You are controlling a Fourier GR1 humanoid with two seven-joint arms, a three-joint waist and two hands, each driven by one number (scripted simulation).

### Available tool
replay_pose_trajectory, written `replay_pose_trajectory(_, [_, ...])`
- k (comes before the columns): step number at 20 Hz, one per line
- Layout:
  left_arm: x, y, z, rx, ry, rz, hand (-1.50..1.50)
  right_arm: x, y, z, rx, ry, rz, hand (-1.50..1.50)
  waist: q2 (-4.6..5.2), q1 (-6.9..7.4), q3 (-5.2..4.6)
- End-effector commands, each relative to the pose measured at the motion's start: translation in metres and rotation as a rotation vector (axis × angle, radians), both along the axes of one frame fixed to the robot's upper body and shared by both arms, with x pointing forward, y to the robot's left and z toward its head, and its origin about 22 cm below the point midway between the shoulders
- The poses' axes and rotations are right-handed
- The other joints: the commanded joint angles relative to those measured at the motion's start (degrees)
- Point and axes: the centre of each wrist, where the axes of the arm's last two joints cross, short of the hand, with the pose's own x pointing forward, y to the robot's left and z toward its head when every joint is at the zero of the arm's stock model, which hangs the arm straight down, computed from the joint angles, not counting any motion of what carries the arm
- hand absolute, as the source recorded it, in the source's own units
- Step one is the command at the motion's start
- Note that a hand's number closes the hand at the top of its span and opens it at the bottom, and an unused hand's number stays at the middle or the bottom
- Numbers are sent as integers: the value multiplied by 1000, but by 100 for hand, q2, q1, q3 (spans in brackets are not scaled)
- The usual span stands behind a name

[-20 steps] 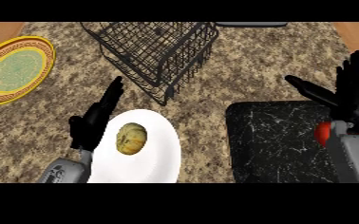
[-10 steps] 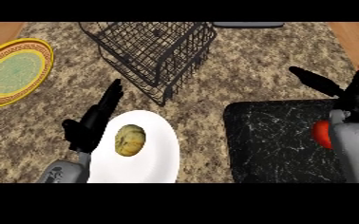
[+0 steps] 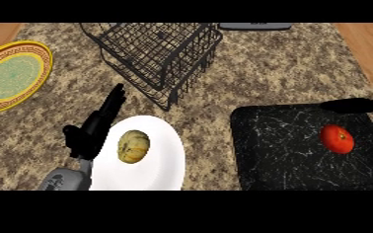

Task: Pick the tomato from the tray and place it in the tiered basket

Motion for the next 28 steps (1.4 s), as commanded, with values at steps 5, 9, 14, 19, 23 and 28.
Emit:
replay_pose_trajectory(5, [-6,-4,-6,-11,9,-16,0,13,45,75,-96,481,28,-150,-22,103,34])
replay_pose_trajectory(9, [-2,5,-6,6,1,-19,0,8,78,108,-95,535,19,-150,6,39,58])
replay_pose_trajectory(14, [-7,4,-11,-8,-13,3,0,9,82,96,-87,545,-29,-150,29,55,65])
replay_pose_trajectory(19, [7,5,5,-6,-17,-9,0,4,66,68,-169,594,-131,-150,43,23,67])
replay_pose_trajectory(23, [0,10,2,-10,-28,-14,0,4,58,54,-124,664,-149,-150,27,33,62])
replay_pose_trajectory(28, [7,-1,4,0,-5,0,0,3,60,49,-47,643,-150,-150,34,21,72])
